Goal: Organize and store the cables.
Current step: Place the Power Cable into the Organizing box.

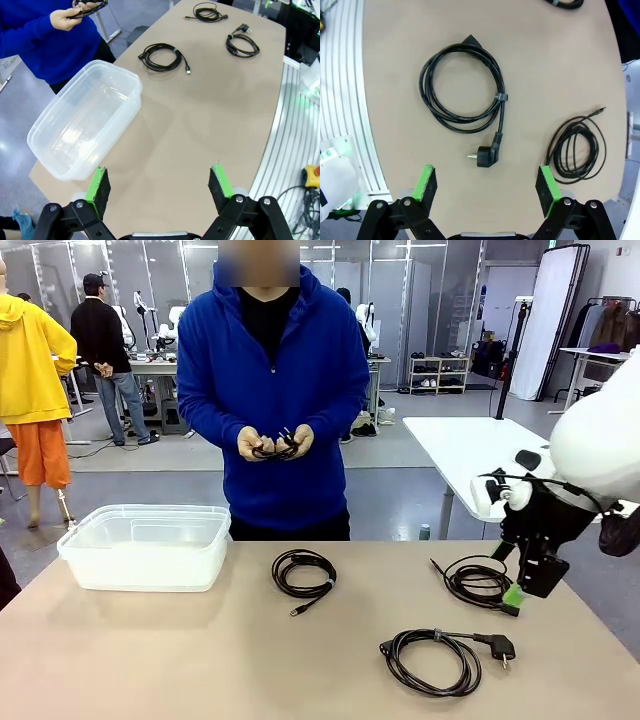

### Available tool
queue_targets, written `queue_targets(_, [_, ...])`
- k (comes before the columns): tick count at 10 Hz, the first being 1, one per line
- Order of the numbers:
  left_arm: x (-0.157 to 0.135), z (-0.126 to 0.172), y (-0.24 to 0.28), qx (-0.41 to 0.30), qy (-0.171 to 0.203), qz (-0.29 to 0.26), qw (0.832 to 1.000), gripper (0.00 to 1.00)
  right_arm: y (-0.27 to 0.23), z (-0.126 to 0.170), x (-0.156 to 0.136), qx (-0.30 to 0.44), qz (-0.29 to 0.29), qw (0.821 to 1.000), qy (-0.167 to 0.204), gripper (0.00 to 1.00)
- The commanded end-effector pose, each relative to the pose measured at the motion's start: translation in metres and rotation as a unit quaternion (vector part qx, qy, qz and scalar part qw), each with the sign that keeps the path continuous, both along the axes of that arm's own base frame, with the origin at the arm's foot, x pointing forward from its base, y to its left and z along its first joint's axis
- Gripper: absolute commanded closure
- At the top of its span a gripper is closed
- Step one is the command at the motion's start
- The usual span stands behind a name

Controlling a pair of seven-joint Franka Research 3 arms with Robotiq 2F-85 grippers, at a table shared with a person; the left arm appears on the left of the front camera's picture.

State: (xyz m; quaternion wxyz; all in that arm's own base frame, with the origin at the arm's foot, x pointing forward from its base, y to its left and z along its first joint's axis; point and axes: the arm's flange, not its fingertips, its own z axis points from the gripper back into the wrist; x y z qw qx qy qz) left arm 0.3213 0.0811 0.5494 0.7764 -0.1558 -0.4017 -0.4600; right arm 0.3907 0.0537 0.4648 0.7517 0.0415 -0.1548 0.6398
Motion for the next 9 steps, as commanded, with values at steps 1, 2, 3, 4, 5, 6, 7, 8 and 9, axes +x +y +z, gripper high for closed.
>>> queue_targets(1, [0.002, 0.001, 0.002, -0.004, -0.004, -0.011, 1.000, 0.00, 0.026, -0.003, 0.016, -0.040, -0.005, 0.999, -0.010, 0.00])
queue_targets(2, [0.002, 0.001, 0.002, -0.004, -0.004, -0.011, 1.000, 0.00, 0.041, -0.006, 0.017, -0.056, 0.001, 0.998, -0.012, 0.00])
queue_targets(3, [0.002, 0.001, 0.002, -0.004, -0.004, -0.011, 1.000, 0.00, 0.057, -0.013, 0.015, -0.075, 0.010, 0.997, -0.011, 0.00])
queue_targets(4, [0.002, 0.001, 0.002, -0.004, -0.004, -0.011, 1.000, 0.00, 0.066, -0.021, 0.014, -0.080, 0.012, 0.997, -0.004, 0.00])
queue_targets(5, [0.002, 0.001, 0.002, -0.004, -0.004, -0.011, 1.000, 0.00, 0.073, -0.030, 0.013, -0.095, 0.009, 0.995, -0.005, 0.00])
queue_targets(6, [0.002, 0.001, 0.002, -0.004, -0.004, -0.011, 1.000, 0.00, 0.079, -0.037, 0.012, -0.107, 0.006, 0.994, 0.001, 0.00])
queue_targets(7, [0.002, 0.001, 0.002, -0.004, -0.004, -0.011, 1.000, 0.00, 0.084, -0.044, 0.013, -0.107, 0.001, 0.994, 0.013, 0.00])
queue_targets(8, [0.002, 0.001, 0.002, -0.004, -0.004, -0.011, 1.000, 0.00, 0.088, -0.048, 0.012, -0.107, -0.006, 0.994, 0.018, 0.00])
queue_targets(9, [0.002, 0.001, 0.002, -0.004, -0.004, -0.011, 1.000, 0.00, 0.089, -0.053, 0.011, -0.122, -0.017, 0.992, 0.009, 0.00])
